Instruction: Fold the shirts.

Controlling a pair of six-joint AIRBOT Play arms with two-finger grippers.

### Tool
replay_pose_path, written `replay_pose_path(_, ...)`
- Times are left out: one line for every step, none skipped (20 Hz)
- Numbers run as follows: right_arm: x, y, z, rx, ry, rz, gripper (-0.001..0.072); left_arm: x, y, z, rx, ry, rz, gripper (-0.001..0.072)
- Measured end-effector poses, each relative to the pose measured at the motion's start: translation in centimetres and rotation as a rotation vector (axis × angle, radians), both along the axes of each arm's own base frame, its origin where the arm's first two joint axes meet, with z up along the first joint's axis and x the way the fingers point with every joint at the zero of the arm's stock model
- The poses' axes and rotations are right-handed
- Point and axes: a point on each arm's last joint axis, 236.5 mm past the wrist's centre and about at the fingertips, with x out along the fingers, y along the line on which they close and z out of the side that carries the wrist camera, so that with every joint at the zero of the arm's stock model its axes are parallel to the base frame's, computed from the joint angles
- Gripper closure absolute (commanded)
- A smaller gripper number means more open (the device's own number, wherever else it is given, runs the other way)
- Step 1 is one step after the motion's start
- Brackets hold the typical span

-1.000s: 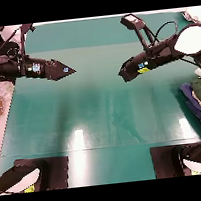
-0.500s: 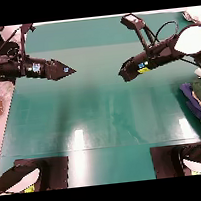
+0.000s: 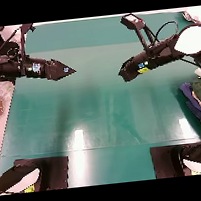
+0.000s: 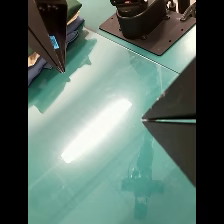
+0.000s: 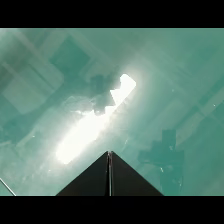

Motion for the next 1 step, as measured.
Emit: replay_pose_path(0.00, 0.00, 0.02, 0.000, 0.000, 0.000, 0.0693, 0.00, 0.00, -0.01, 0.000, 0.000, 0.000, 0.0685)
